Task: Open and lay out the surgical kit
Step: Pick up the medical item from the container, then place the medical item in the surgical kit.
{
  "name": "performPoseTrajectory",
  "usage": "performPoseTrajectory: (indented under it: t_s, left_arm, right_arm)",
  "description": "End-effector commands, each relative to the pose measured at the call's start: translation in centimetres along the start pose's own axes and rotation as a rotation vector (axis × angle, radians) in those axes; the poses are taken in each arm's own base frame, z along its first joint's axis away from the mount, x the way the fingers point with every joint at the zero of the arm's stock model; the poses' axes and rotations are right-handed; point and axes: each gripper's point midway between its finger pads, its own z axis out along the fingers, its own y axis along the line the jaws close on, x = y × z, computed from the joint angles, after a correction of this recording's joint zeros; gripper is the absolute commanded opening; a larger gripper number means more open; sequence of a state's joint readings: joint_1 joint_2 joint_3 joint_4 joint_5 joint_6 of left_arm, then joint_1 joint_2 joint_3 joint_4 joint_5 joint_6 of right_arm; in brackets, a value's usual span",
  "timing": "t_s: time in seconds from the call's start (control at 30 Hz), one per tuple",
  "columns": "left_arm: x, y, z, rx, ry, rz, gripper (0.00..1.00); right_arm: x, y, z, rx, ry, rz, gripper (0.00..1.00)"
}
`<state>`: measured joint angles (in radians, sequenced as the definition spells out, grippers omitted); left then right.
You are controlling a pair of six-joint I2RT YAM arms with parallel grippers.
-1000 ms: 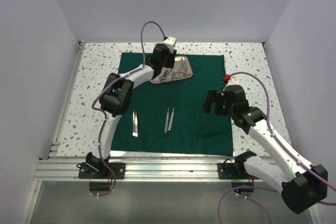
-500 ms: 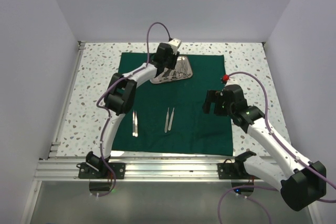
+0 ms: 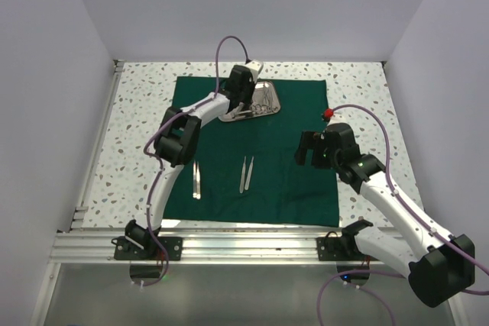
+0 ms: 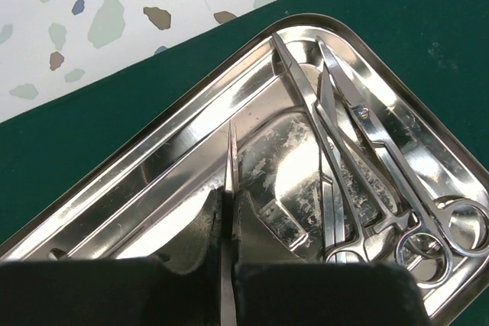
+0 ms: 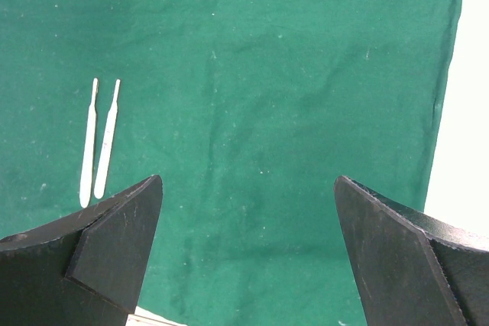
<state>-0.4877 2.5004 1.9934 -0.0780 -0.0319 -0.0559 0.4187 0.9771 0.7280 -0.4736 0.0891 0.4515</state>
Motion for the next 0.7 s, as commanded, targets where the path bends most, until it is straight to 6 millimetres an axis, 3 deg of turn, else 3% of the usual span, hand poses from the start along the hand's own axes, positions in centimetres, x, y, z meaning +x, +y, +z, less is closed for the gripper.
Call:
performPoseTrajectory:
  t_s: [0.0,0.17,0.2,0.27,0.3,0.33,0.37,0.4,0.43,0.47,0.5,0.53,0.57,0.6,0.67]
  left_arm:
    - [-0.6,1.0,-0.5,-0.052,0.012,0.017,0.0]
    - [-3.7,2.1,-2.8,-0.11,-0.044,0.01,0.0]
    - [-5.6,2.3,-4.1,-0.122,-0.077,0.007,0.0]
    - [-6.5,3.0,-5.8,-0.163,-0.092,-0.01,0.0]
    - [-9.3,3.4,-8.1,-0.179,-0.153,-0.025,0.0]
    - [-8.0,3.6,-8.9,-0.196,-0.132,-0.028,0.0]
    - [-8.2,3.7,-10.0,-0.205,-0.147,-0.048,0.0]
    - [-11.2,4.0,-13.1,-0.215,-0.235,-0.072,0.0]
    - [-8.5,4.5,-13.6,-0.244,-0.204,-0.079,0.0]
    - [-8.2,4.7,-14.9,-0.258,-0.217,-0.102,0.0]
    - [-10.2,5.1,-17.8,-0.272,-0.293,-0.13,0.0]
    - [-6.5,5.8,-18.3,-0.317,-0.238,-0.138,0.0]
    - [-7.3,6.2,-20.6,-0.334,-0.29,-0.189,0.0]
    - [-3.7,7.1,-21.1,-0.397,-0.236,-0.212,0.0]
    - [-2.4,7.6,-23.4,-0.431,-0.25,-0.287,0.0]
  right_arm:
    - [-1.4,0.2,-0.2,0.0,-0.053,0.007,0.98]
    - [-1.5,0.3,-0.3,-0.006,-0.058,0.011,0.99]
    - [-1.5,0.3,-0.3,-0.008,-0.057,0.01,0.98]
    - [-1.4,0.4,-0.3,-0.011,-0.056,0.009,0.98]
    - [-1.4,0.4,-0.4,-0.012,-0.059,0.011,0.98]
    - [-1.4,0.4,-0.4,-0.016,-0.06,0.01,0.98]
    - [-1.5,0.5,-0.4,-0.019,-0.062,0.01,0.98]
    - [-1.3,0.5,-0.4,-0.024,-0.058,0.01,0.98]
    - [-1.4,0.6,-0.5,-0.025,-0.061,0.013,0.98]
    - [-1.4,0.6,-0.4,-0.029,-0.058,0.011,0.98]
    - [-1.3,0.6,-0.5,-0.031,-0.055,0.011,0.99]
    - [-1.3,0.8,-0.5,-0.039,-0.056,0.011,0.98]
    - [-1.3,0.9,-0.4,-0.042,-0.054,0.014,0.98]
    - [-1.2,0.9,-0.4,-0.05,-0.051,0.014,0.98]
    - [-1.1,1.3,-0.2,-0.065,-0.048,0.012,0.98]
